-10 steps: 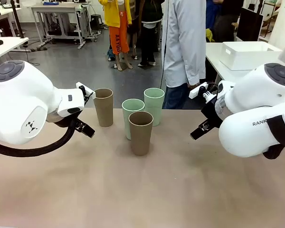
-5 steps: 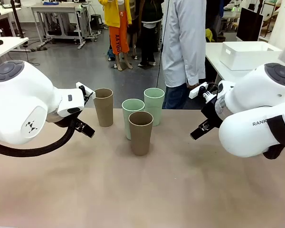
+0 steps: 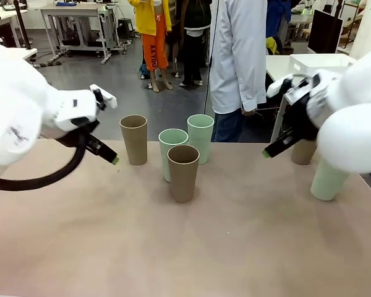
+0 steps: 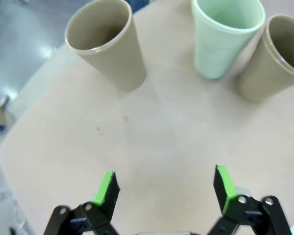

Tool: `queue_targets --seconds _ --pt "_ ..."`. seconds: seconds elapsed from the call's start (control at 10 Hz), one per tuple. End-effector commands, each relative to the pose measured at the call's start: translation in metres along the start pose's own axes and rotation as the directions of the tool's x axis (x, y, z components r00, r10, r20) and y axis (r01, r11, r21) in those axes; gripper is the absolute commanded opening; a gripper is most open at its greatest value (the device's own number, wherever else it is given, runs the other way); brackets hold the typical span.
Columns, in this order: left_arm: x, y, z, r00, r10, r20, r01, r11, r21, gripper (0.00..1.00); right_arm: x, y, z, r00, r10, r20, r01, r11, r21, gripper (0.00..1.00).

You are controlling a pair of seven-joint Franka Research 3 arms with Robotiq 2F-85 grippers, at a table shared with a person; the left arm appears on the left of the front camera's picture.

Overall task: Stack the cups and store them in the basket.
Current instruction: Pick up two Reusable plastic cups , one in each hand.

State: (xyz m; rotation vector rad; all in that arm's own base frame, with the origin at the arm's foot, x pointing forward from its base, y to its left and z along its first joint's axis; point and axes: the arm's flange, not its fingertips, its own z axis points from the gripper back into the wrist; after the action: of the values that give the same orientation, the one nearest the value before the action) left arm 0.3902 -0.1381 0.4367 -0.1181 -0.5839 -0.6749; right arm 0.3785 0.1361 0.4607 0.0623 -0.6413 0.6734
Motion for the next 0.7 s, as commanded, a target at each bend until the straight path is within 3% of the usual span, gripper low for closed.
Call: queue_targets --seconds 0.0,0.3,0.6 --pt "-0.014 0.031 0.052 0.996 -0.09 0.026 0.092 0.988 -0.12 1.0 -0.02 -0.028 0.051 0.998 0.053 0.039 -0.057 0.993 0.101 1.0" --pt "-0.057 0.069 0.102 0.974 -0.215 0.071 0.227 0.938 -0.262 1.0 -0.076 -0.072 0.102 0.989 0.088 0.118 -0.107 0.98 0.169 1.0" --pt "-0.098 0.101 0.122 0.949 -0.284 0.135 0.313 0.886 -0.342 1.0 -0.126 -0.106 0.121 0.976 0.104 0.194 -0.146 0.966 0.215 1.0"
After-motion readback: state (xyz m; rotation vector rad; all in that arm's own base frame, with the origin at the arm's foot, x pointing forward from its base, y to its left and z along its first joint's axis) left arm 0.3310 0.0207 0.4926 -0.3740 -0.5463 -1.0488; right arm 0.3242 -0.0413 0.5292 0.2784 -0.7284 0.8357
